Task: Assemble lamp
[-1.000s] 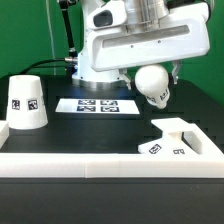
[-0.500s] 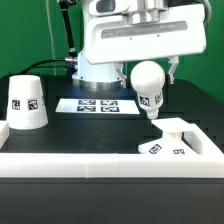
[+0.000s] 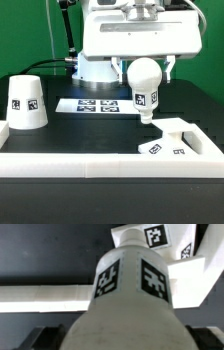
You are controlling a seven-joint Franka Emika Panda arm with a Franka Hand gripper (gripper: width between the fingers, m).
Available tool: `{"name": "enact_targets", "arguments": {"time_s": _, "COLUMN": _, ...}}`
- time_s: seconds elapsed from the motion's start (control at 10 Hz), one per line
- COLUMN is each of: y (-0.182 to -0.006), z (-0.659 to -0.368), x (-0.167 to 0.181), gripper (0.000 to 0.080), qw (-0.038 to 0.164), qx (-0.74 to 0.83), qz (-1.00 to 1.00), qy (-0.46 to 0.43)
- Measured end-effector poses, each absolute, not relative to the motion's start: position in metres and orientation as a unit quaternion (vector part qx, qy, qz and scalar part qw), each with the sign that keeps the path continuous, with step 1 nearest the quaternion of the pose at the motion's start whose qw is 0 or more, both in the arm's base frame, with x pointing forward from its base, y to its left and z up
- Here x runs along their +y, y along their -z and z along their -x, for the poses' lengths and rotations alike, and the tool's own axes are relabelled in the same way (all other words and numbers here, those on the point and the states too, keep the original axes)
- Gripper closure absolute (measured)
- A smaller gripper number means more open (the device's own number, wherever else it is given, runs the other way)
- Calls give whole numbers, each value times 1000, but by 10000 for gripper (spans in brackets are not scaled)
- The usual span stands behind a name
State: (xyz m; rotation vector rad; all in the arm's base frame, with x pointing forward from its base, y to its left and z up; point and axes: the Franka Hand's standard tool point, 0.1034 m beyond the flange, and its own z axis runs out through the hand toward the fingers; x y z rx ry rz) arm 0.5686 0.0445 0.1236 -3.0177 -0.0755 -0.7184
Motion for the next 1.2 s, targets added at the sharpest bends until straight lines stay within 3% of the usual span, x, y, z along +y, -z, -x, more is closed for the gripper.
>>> {"name": "enact_targets", "arguments": {"time_s": 0.2, "y": -131, "z": -571, "x": 56, "gripper": 222, "qw": 10, "qx": -74, "qz": 966, "qy": 247}}
{"name": "enact_targets", "arguments": {"time_s": 0.6, "y": -147, "z": -594, "x": 71, "gripper": 222, "qw": 22, "qx": -81, "qz": 967, "qy": 239}}
{"name": "enact_targets", "arguments": {"time_s": 0.8, "y": -146, "z": -598, "x": 80, "gripper": 222, "qw": 28, "qx": -73, "qz": 968, "qy": 237}}
{"name": "enact_targets", "arguments": {"time_s": 1.2, "y": -142, "z": -599, "x": 82, "gripper": 222, "qw": 22, "qx": -99, "qz": 966, "qy": 238}}
